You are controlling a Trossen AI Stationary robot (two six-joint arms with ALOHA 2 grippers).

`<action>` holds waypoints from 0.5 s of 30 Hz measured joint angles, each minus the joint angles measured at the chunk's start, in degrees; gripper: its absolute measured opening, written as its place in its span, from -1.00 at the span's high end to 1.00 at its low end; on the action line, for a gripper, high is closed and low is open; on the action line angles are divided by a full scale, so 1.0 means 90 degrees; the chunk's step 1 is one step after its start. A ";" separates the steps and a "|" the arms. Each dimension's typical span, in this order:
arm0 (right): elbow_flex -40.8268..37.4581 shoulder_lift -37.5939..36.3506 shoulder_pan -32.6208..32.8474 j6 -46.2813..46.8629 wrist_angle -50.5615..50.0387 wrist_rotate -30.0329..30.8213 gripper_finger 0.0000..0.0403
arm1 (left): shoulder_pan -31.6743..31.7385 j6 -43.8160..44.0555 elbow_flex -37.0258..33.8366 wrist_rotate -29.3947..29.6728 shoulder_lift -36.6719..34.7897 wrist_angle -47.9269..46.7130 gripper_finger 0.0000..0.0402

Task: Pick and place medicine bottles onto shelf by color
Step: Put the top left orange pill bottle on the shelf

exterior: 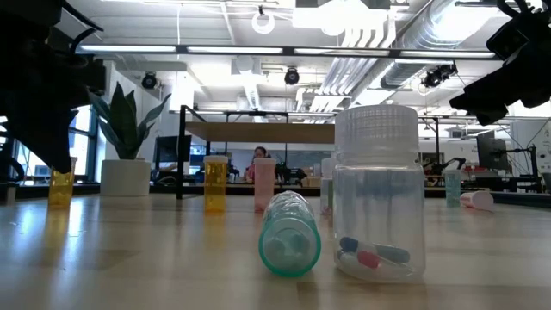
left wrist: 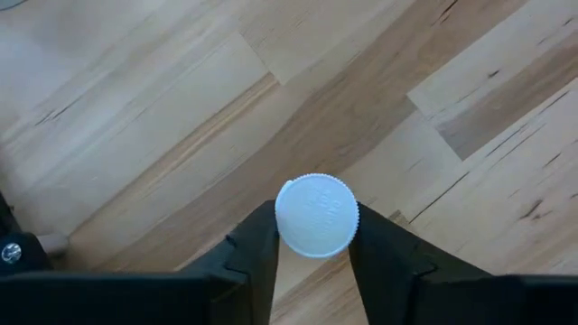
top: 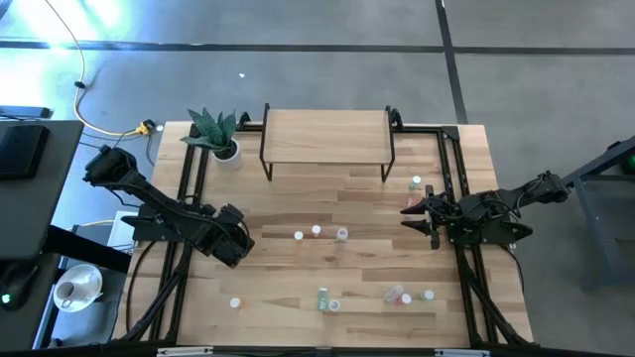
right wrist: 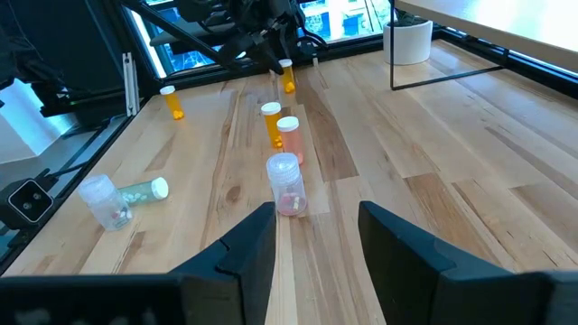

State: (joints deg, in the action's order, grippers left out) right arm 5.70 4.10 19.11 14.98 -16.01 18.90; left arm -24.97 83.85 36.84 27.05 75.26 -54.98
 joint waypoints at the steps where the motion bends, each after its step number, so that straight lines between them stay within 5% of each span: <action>1: 0.0002 0.0000 0.0002 0.0002 0.0000 0.0001 0.26 | 0.0000 0.0000 0.0000 0.0001 0.0000 0.0000 0.49; 15: 0.0002 0.0000 0.0000 0.0002 -0.0001 0.0000 0.26 | 0.0683 -0.1111 0.0071 0.0274 -0.0340 -0.0028 0.49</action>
State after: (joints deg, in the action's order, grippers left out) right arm 5.72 4.10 19.11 15.00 -16.02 18.90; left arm -18.82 73.85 37.48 29.51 72.20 -55.23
